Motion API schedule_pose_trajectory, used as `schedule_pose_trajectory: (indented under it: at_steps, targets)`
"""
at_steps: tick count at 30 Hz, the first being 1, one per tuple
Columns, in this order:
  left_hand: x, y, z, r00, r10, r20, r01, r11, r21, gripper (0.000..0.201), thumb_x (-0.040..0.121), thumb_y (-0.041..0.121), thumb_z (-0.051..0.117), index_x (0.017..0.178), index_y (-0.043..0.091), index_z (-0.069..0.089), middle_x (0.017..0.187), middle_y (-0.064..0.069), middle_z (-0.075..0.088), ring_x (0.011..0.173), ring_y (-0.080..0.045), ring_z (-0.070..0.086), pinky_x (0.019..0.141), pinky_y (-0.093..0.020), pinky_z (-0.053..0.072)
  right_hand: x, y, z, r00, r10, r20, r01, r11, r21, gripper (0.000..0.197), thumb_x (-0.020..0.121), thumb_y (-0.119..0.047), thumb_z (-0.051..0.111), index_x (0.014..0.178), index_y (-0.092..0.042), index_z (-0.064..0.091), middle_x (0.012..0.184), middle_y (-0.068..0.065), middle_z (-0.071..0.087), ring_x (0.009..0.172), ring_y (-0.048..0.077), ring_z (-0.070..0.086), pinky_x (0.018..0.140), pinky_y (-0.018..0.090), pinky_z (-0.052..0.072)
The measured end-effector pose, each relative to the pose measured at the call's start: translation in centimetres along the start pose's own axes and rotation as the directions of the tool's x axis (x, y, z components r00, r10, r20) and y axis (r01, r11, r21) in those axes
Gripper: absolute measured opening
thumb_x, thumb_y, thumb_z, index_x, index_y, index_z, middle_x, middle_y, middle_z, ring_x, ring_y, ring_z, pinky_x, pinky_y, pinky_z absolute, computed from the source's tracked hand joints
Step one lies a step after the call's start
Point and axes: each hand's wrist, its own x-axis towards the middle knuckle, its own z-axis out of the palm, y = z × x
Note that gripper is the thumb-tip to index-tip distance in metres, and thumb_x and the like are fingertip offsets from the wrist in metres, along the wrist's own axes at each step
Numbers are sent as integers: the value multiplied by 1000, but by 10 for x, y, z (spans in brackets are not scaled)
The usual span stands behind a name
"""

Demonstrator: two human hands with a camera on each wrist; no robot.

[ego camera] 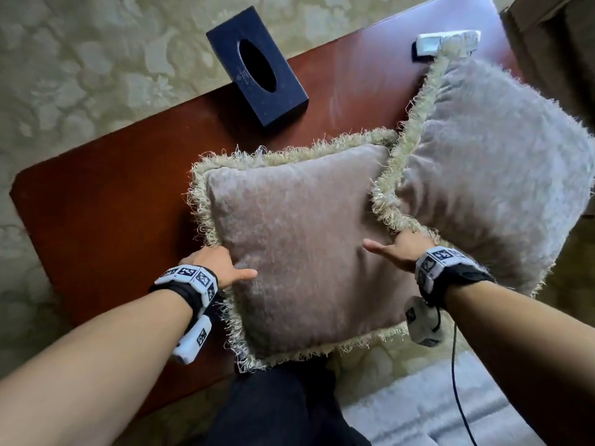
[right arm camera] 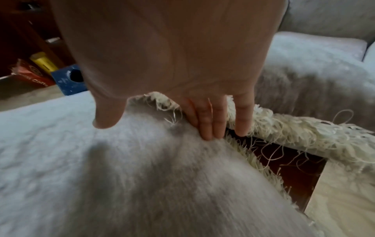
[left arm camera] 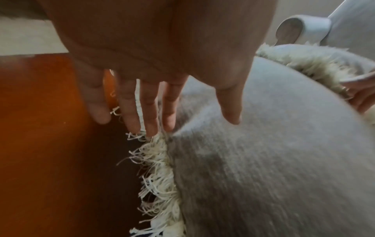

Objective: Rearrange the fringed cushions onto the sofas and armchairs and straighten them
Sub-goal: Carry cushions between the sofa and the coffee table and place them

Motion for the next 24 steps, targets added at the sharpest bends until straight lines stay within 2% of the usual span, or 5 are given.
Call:
schedule_pose_trajectory:
  at_steps: [4,10,14,18,24]
  targets:
    - [31,6,2,998,-29,55,31,999,-23,88,59,96,53,84,13,67,86,-4,67,82,-25,65,74,-35,53,27,-1,-3,996,43,78,-45,999,26,83,74,-90,46,72,-9,64,80,11,67,75,26,63,67,31,44]
    - [66,2,10,994,-51,98,74,968,-238,141,18,96,67,128,8,63,128,-12,67,114,-34,65,99,-38,52,55,9,4,987,60,151,-89,977,192,127,51,-96,60,147,-13,49,151,10,51,135,31,50,112,36,37]
    - [77,0,27,996,-50,67,74,906,-418,155,1,90,71,131,7,58,126,-10,68,114,-31,65,102,-39,51,60,12,8,974,58,218,-119,954,277,110,51,-91,65,138,-23,62,150,7,52,135,29,49,99,31,35]
    - [86,-6,40,1000,-2,13,9,843,-538,134,-2,86,77,113,18,72,109,1,76,101,-23,70,99,-39,54,54,10,12,982,95,162,-141,943,302,83,56,-83,71,113,-23,74,135,10,62,122,31,57,103,32,43]
    - [88,-32,48,1000,25,-10,-27,836,-549,106,7,84,84,91,19,77,85,7,79,84,-16,75,85,-38,60,25,-7,11,992,112,61,-126,926,357,103,18,-95,63,77,-10,65,84,7,69,81,27,67,69,31,51]
